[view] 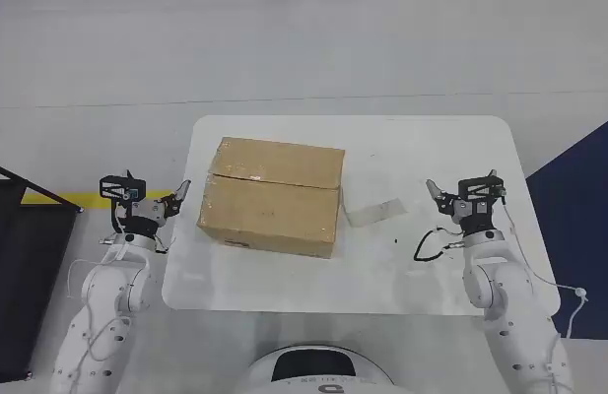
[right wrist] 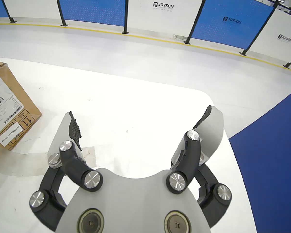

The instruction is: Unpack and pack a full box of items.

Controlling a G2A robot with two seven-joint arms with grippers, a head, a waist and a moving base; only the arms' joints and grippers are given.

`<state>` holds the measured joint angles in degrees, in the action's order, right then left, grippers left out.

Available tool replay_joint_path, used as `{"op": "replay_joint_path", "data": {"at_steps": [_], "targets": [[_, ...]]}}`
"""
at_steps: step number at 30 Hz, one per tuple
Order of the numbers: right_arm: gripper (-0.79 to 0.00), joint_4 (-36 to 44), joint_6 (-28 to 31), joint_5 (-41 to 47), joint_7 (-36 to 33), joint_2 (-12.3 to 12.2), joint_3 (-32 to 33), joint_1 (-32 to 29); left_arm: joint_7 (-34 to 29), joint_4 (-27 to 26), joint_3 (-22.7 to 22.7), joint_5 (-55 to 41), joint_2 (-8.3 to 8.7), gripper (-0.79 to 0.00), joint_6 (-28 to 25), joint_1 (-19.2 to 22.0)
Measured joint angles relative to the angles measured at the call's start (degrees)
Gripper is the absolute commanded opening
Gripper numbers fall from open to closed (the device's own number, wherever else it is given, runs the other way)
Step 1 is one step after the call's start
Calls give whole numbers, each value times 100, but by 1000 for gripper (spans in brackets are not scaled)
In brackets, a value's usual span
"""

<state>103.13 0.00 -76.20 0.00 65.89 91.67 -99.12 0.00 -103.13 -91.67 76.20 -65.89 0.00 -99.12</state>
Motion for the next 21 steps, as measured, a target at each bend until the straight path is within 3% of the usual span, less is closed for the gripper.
{"op": "replay_joint_path", "data": {"at_steps": [14, 21], "targets": [[0, 0, 0, 0, 0, 0, 0, 0, 23, 99, -37, 174, -7, 0, 94, 46], [0, 0, 0, 0, 0, 0, 0, 0, -83, 111, 7, 409, -3, 0, -163, 48]]}}
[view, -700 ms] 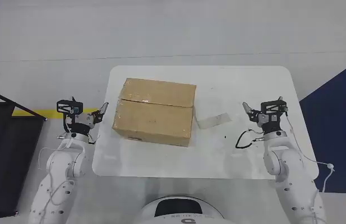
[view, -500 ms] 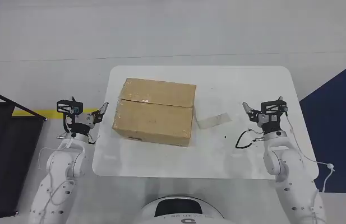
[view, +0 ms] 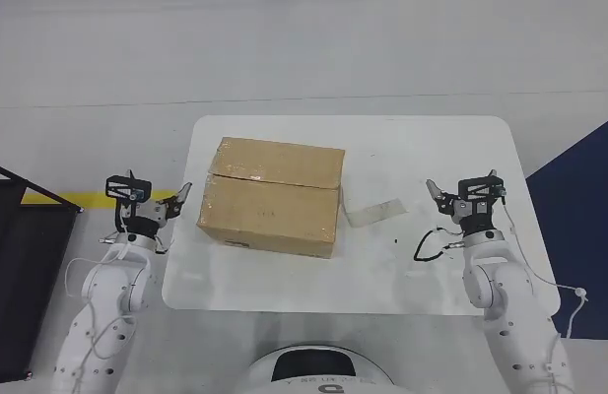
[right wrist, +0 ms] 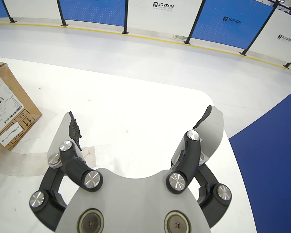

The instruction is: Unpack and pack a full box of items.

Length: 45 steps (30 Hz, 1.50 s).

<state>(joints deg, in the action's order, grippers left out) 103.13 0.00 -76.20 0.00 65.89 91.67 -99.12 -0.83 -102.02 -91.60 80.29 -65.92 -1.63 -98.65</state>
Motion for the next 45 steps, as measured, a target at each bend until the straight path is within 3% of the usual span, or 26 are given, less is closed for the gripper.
{"op": "replay_joint_path", "data": {"at_steps": [12, 19, 28, 35, 38, 40, 42, 45], "targets": [[0, 0, 0, 0, 0, 0, 0, 0, -13, 84, 14, 46, 9, 0, -586, 58], [0, 0, 0, 0, 0, 0, 0, 0, -30, 187, -45, -375, 26, 0, -1264, 155], [0, 0, 0, 0, 0, 0, 0, 0, 121, 274, -438, -1557, 82, 0, -2585, 117], [0, 0, 0, 0, 0, 0, 0, 0, 631, 408, -724, -1828, 188, 0, -4363, 3], [0, 0, 0, 0, 0, 0, 0, 0, 837, 533, -867, -1791, 228, 0, -4898, -1], [0, 0, 0, 0, 0, 0, 0, 0, 922, 614, -932, -1722, 236, 0, -4893, 4], [0, 0, 0, 0, 0, 0, 0, 0, 874, 665, -966, -1490, 232, 0, -4503, 40], [0, 0, 0, 0, 0, 0, 0, 0, 574, 666, -859, -860, 160, 0, -3199, 154]]}}
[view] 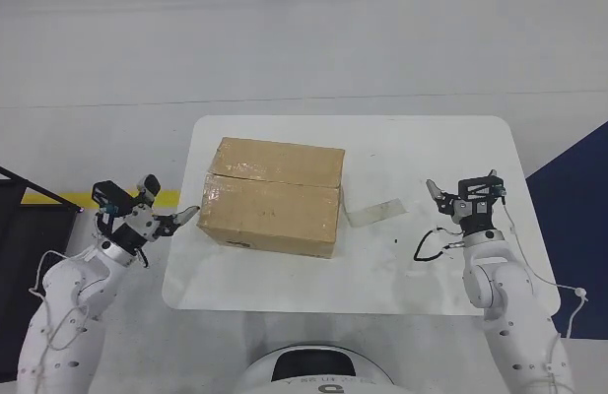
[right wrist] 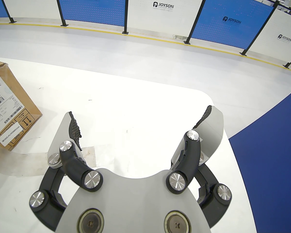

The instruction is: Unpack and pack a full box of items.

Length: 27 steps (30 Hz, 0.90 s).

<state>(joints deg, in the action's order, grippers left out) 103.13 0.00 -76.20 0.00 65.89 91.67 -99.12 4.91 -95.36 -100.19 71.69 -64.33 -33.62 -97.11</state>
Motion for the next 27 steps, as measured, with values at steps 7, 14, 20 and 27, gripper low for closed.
{"op": "replay_joint_path", "data": {"at_steps": [7, 14, 20, 27], "targets": [[0, 0, 0, 0, 0, 0, 0, 0, -65, 196, 925, 784, -160, 0, 2751, 453], [0, 0, 0, 0, 0, 0, 0, 0, -137, 372, 1179, 824, -183, 0, 2229, 713], [0, 0, 0, 0, 0, 0, 0, 0, 40, 313, 1100, 626, -157, 0, 1671, 691], [0, 0, 0, 0, 0, 0, 0, 0, 419, 196, 641, 5, -51, 0, 216, 441]]}}
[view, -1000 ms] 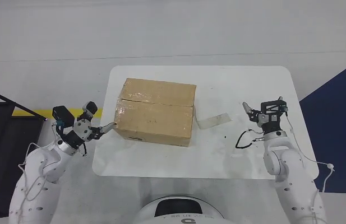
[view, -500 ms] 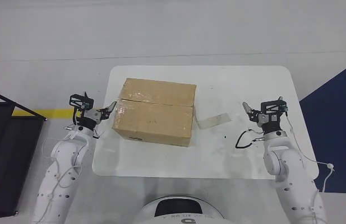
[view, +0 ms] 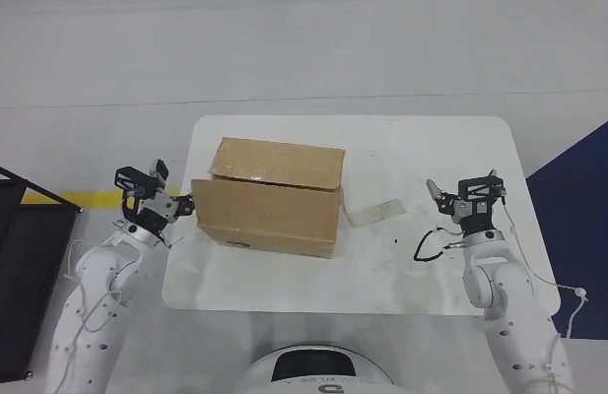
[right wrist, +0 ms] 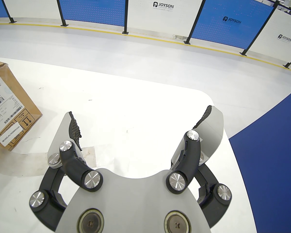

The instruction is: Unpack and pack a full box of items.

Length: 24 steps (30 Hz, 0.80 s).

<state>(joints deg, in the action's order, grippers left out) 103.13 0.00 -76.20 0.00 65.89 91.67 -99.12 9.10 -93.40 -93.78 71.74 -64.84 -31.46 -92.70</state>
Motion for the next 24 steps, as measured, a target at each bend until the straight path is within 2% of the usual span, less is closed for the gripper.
{"op": "replay_joint_path", "data": {"at_steps": [5, 9, 12, 17, 24], "targets": [[0, 0, 0, 0, 0, 0, 0, 0, 549, 75, -420, 147, 137, 0, -1554, -222], [0, 0, 0, 0, 0, 0, 0, 0, 919, 180, -663, 455, 218, 0, -2276, -314], [0, 0, 0, 0, 0, 0, 0, 0, 1129, 215, -752, 912, 258, 0, -2300, -374], [0, 0, 0, 0, 0, 0, 0, 0, 1623, 240, -613, 1739, 269, 0, -1647, -514], [0, 0, 0, 0, 0, 0, 0, 0, 2065, 464, -693, 1523, 302, 0, -1681, -525]]}}
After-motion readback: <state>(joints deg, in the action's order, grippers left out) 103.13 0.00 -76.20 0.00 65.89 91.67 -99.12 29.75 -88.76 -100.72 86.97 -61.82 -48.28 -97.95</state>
